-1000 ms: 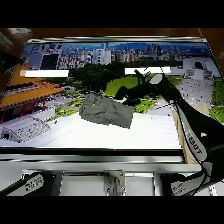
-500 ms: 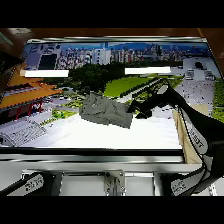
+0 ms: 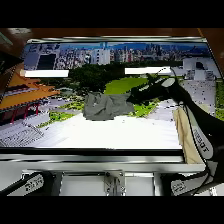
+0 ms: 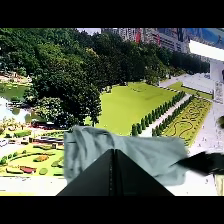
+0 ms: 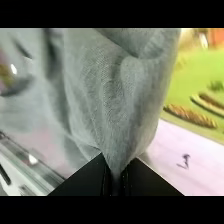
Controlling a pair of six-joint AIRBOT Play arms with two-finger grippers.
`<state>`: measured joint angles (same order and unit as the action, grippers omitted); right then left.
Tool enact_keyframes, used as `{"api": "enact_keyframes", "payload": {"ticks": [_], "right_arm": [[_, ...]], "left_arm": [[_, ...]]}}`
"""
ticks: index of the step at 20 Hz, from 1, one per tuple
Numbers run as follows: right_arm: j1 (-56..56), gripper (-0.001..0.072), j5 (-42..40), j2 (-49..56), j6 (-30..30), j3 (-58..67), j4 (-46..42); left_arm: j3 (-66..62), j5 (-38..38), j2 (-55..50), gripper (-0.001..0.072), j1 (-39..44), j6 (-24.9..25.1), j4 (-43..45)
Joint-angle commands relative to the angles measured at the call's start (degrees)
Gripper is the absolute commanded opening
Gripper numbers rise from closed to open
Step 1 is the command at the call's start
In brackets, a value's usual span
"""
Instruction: Fold the shirts.
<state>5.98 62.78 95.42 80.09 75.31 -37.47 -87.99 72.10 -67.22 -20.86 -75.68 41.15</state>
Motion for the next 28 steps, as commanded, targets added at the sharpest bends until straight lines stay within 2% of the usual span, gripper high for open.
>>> {"api": "enact_keyframes", "payload": {"ticks": [1, 6, 11, 14, 19, 25, 28], "right_arm": [[-6.34, 0.0059, 5.11, -8.02, 2.10, 8.72, 1.66], [-22.03, 0.0060, 16.00, -15.56, 12.55, 21.75, -9.79], [-37.62, 0.0060, 21.77, -16.46, 14.29, 26.77, -9.99], [-43.19, 0.0060, 22.03, -16.41, 13.38, 26.77, -16.50], [-45.92, 0.0060, 25.55, -16.41, 13.25, 26.75, -29.14], [-46.05, 0.0060, 41.55, -16.41, 15.26, 25.57, -50.73], [-47.15, 0.0060, 43.76, -18.10, 16.37, 18.56, -51.56]], "left_arm": [[0.00, -0.09, 0.02, 0.0041, -0.04, 0.00, 0.00], [0.00, 0.04, 0.02, 0.0041, -0.07, 1.36, 0.02], [0.00, 0.94, 0.04, 0.0041, -0.07, 1.53, 0.00], [0.00, 2.71, 0.09, 0.0041, -0.07, 1.53, 0.00], [0.00, 3.54, 0.09, 0.0041, -0.07, 1.51, 0.00], [0.00, 3.56, 0.09, 0.0041, -0.04, 1.53, 0.00], [0.00, 3.56, 0.09, 0.0041, -0.04, 1.60, 0.00]]}}
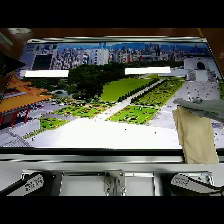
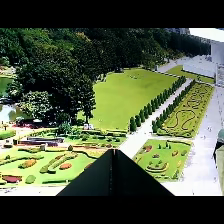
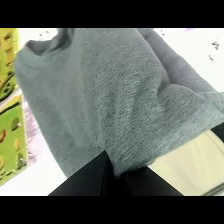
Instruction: Fold the shirts.
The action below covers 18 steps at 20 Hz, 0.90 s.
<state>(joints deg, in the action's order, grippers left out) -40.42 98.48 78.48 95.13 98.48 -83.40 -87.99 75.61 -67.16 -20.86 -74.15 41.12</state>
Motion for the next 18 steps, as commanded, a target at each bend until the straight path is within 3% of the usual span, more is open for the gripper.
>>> {"api": "enact_keyframes", "payload": {"ticks": [1, 7, 14, 15, 16, 17, 18], "right_arm": [[-0.96, 0.0060, 8.09, -2.34, 1.33, -8.55, -5.86], [-4.79, 0.0059, 2.29, -11.39, 4.09, -31.85, -8.63], [-10.23, 0.0080, -6.58, -15.78, 6.67, -44.61, -8.13], [-10.23, 0.0244, -7.58, -15.78, 6.84, -45.72, -8.02], [-10.23, 0.0512, -7.91, -15.80, 6.34, -46.18, -8.33], [-10.23, 0.0560, -7.67, -15.82, 5.31, -46.03, -9.68], [-10.23, 0.0561, -7.28, -15.85, 5.22, -45.38, -11.78]], "left_arm": [[0.00, 0.04, 0.02, 0.0041, -0.04, 0.07, 0.02], [0.00, 0.07, 0.09, 0.0041, 0.22, 0.04, -0.02], [0.00, -0.92, 0.07, 0.0041, 3.74, 0.02, 0.00], [0.00, -1.25, 0.07, 0.0041, 4.13, 0.02, 0.02], [0.00, -1.46, 0.02, 0.0041, 4.24, 0.00, 0.02], [0.00, -1.51, -0.02, 0.0041, 4.22, 0.00, 0.04], [0.00, -1.55, -0.04, 0.0041, 4.20, 0.00, 0.07]]}}
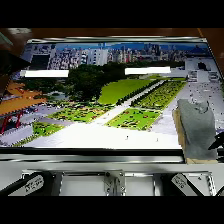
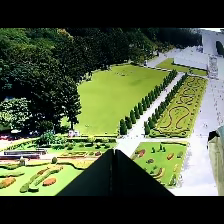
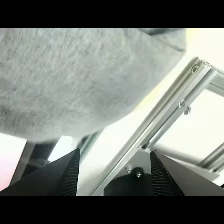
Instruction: Fold the shirts.
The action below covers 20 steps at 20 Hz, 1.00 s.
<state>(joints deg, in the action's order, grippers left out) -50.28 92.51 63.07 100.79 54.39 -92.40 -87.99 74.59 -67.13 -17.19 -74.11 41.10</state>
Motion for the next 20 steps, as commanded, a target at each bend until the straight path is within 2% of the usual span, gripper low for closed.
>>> {"api": "enact_keyframes", "payload": {"ticks": [1, 3, 5, 7, 9, 10, 11, 12, 13, 14, 17, 20], "right_arm": [[-0.37, 0.0560, -0.63, -0.44, -0.52, 0.28, -4.85], [-0.31, 0.0560, -1.81, -0.44, -1.36, 5.90, -5.81], [1.33, 0.0560, -6.95, -0.44, -5.31, 13.73, -3.02], [6.01, 0.0562, -13.27, -0.46, -9.73, 19.93, 3.80], [15.23, 0.0572, -18.18, -0.50, -13.38, 22.05, 8.76], [21.18, 0.0677, -18.82, -0.35, -14.29, 22.01, 8.37], [28.02, 0.0694, -17.94, 0.11, -14.27, 21.94, 6.58], [33.90, 0.0694, -16.26, 0.98, -13.42, 21.90, 4.79], [38.56, 0.0693, -14.45, 2.45, -11.08, 21.90, 3.15], [41.24, 0.0694, -12.35, 4.39, -8.13, 21.90, 2.03], [43.01, 0.0693, -6.23, 9.35, -5.31, 21.90, 5.05], [42.99, 0.0693, -6.86, 9.79, -5.25, 21.90, 5.53]], "left_arm": [[0.00, -0.59, -0.07, 0.0041, 0.55, -0.04, 0.09], [0.00, -0.59, -0.11, 0.0041, 0.55, -0.04, 0.13], [0.00, -0.59, -0.46, 0.0039, 1.20, -0.04, 2.40], [0.00, 0.17, -1.46, 0.0039, 5.18, -1.55, 14.93], [0.00, 3.13, -3.85, 0.0039, 12.09, -7.39, 31.19], [0.00, 5.51, -5.60, 0.0040, 16.24, -9.84, 38.10], [0.00, 7.50, -7.41, 0.0045, 19.93, -10.71, 42.05], [0.00, 8.57, -9.42, 0.0211, 23.52, -10.67, 43.36], [0.00, 8.41, -11.47, 0.0622, 26.62, -12.26, 43.36], [0.00, 7.82, -13.46, 0.0720, 29.00, -15.74, 43.32], [0.00, 7.52, -18.43, 0.0720, 34.29, -20.61, 43.34], [-0.02, 3.13, -18.47, 0.0720, 35.43, -20.59, 43.32]]}}
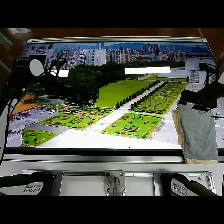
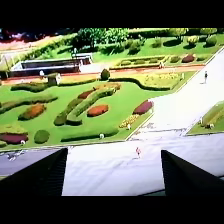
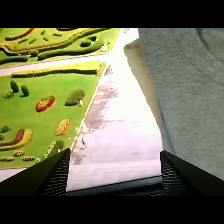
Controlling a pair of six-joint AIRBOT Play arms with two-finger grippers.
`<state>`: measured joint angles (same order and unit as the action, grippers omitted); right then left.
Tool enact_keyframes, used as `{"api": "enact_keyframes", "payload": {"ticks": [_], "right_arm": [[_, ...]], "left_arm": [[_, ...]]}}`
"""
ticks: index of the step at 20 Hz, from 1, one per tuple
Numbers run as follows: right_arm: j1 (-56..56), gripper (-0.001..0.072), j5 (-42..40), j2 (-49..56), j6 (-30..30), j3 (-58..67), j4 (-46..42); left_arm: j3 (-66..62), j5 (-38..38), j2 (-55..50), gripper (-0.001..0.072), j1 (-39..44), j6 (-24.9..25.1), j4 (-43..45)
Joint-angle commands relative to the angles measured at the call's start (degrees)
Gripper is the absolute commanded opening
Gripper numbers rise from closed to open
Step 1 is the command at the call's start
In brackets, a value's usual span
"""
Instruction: Fold the shirts.
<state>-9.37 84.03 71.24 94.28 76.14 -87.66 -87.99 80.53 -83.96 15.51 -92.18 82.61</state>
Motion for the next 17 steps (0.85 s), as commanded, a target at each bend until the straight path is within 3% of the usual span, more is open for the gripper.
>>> {"api": "enact_keyframes", "payload": {"ticks": [1, 3, 17], "right_arm": [[2.08, 0.0693, 0.90, 1.64, 1.29, 0.17, 0.87], [2.08, 0.0693, 0.42, 1.62, 1.27, 0.17, 0.79], [2.08, 0.0693, 0.42, 1.62, 1.27, 0.17, 0.76]], "left_arm": [[-0.02, -3.15, -1.55, 0.0720, 2.64, -1.97, 1.84], [0.00, -2.45, -1.60, 0.0720, 2.67, 0.24, 1.86], [-0.02, -2.75, -1.92, 0.0720, 2.69, 0.22, 1.86]]}}
